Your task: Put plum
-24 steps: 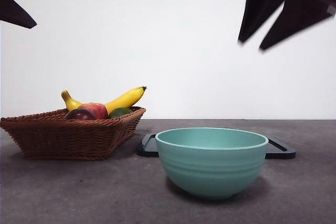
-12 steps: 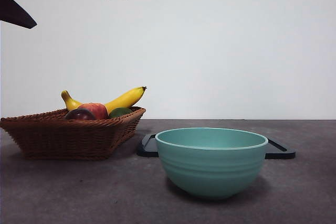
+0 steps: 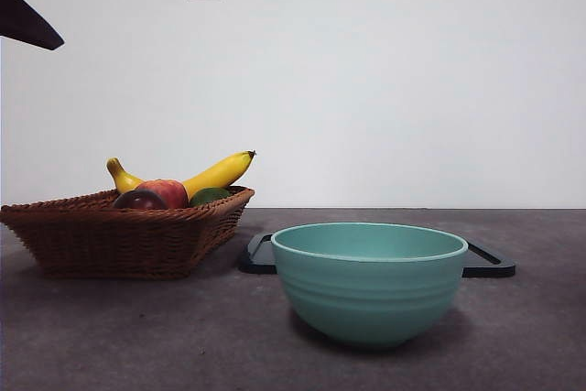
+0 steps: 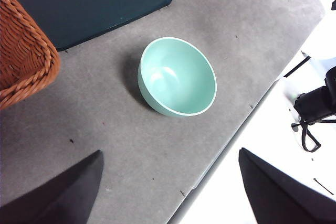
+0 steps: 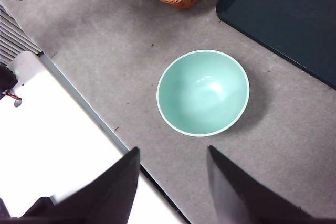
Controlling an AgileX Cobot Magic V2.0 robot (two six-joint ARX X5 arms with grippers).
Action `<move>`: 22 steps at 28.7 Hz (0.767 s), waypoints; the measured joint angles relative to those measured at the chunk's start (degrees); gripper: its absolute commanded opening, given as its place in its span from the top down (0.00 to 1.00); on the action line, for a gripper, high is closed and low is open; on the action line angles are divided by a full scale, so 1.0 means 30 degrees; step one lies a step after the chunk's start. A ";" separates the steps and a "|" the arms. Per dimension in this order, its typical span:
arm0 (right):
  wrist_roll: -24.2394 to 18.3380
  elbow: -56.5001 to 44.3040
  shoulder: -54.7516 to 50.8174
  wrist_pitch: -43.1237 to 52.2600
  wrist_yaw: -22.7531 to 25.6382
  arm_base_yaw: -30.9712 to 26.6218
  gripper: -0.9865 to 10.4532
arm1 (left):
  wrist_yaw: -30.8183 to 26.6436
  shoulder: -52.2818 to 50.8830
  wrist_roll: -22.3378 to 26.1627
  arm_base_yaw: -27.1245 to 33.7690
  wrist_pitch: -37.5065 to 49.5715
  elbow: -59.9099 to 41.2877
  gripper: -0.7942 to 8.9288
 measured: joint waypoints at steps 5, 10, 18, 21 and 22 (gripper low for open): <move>0.0000 0.0000 0.0000 0.0000 0.0000 0.0000 0.74 | 0.0000 0.0000 0.0000 0.0000 0.0000 0.0000 0.52; 0.0000 0.0000 0.0000 -0.0007 0.0000 0.0000 0.84 | 0.0000 0.0000 0.0007 0.0000 0.0000 0.0000 0.84; 0.0000 0.0000 0.0000 0.0000 0.0015 0.0000 0.91 | 0.0000 0.0000 0.0007 0.0000 0.0000 0.0000 0.91; 0.0000 0.0000 0.0000 0.0000 0.0124 0.0000 0.91 | 0.0000 0.0007 0.0007 0.0000 0.0000 0.0000 0.91; 0.0000 0.0000 0.0000 0.0000 0.0124 0.0000 0.91 | 0.0000 0.0007 0.0007 0.0000 0.0000 0.0000 0.91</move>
